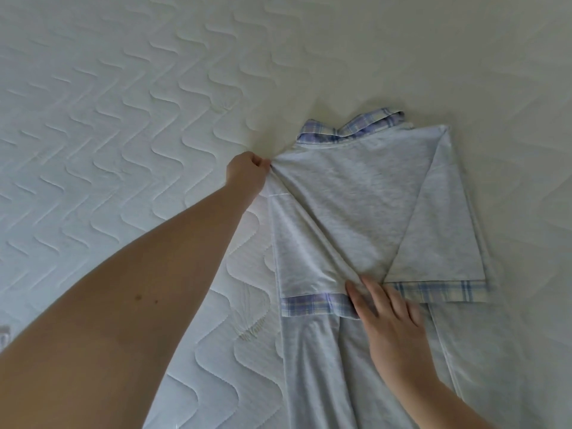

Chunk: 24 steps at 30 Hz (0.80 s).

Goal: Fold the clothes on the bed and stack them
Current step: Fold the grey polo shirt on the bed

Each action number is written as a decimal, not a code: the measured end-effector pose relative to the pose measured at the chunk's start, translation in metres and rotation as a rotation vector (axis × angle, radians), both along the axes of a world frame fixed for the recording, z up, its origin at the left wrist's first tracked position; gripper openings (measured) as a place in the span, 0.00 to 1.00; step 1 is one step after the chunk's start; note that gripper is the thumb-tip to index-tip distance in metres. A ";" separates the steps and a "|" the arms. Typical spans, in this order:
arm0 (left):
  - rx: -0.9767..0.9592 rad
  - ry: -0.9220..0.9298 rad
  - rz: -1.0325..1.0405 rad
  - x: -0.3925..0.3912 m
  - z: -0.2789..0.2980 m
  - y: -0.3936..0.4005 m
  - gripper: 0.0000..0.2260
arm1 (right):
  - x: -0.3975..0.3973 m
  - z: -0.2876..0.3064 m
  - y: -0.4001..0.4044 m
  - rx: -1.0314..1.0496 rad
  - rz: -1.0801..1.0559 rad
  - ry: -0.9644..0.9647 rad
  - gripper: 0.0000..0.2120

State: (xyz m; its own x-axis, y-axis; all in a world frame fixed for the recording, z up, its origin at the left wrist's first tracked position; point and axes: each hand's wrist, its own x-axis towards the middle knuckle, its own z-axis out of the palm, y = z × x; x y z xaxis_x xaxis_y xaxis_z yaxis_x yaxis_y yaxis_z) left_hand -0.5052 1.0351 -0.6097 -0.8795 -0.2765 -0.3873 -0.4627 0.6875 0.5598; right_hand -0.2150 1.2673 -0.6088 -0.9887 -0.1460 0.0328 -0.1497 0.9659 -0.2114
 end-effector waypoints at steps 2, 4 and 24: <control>-0.008 0.005 -0.035 0.004 0.002 -0.003 0.08 | 0.001 0.002 0.000 0.024 -0.040 -0.014 0.26; -0.007 0.017 -0.042 0.007 0.004 -0.006 0.07 | 0.003 0.005 0.002 0.032 -0.060 -0.020 0.26; 0.008 0.135 -0.041 0.074 0.003 0.013 0.09 | 0.011 0.017 0.023 0.036 -0.040 -0.118 0.27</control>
